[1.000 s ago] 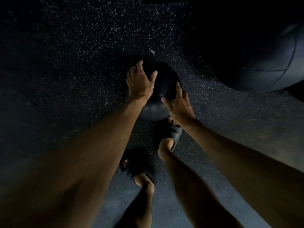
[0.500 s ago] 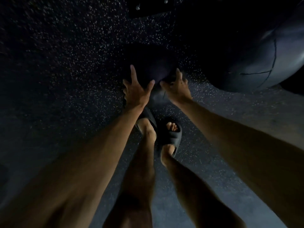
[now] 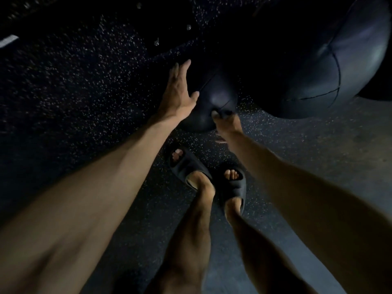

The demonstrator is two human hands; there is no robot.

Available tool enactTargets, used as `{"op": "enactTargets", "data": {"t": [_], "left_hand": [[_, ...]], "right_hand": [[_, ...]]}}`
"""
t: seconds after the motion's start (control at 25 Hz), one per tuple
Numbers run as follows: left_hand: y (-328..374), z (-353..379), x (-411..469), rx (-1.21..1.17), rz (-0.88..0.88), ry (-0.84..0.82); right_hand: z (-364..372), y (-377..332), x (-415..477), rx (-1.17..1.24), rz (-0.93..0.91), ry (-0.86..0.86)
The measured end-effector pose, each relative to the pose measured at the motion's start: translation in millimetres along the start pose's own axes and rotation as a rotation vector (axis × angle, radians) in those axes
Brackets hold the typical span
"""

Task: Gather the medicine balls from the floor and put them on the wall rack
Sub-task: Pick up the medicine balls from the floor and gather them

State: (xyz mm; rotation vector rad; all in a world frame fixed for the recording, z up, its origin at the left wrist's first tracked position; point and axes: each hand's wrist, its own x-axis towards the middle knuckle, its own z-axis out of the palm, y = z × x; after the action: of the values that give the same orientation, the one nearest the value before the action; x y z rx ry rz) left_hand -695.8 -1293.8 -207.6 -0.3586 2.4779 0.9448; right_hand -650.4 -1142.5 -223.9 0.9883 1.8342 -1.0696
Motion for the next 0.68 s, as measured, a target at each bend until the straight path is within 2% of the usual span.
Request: {"op": "enactTargets", "data": {"t": [0.08,0.16,0.2,0.48,0.6,0.68], "left_hand": [[8,4,7,0.019,-0.121,0.088],[18,14,7,-0.012,-0.259,0.053],[22,17,8,-0.023,-0.274,0.019],[8,-10,43,-0.167,-0.159,0.088],[6,-17,38,-0.141,-0.131,0.135],[4,-15,26,-0.088,-0.126,0.081]], "right_hand": [[-12,-17,5,0.122,0.080,-0.008],[-25,-30,13,0.175,0.128,0.002],[-29,-34,19,0.164,0.146,0.009],[-20,-45,35,0.142,0.061,0.031],[-20,-50,33,0.104,0.024,0.039],[-22,-49,25,0.023,-0.002,0.029]]}}
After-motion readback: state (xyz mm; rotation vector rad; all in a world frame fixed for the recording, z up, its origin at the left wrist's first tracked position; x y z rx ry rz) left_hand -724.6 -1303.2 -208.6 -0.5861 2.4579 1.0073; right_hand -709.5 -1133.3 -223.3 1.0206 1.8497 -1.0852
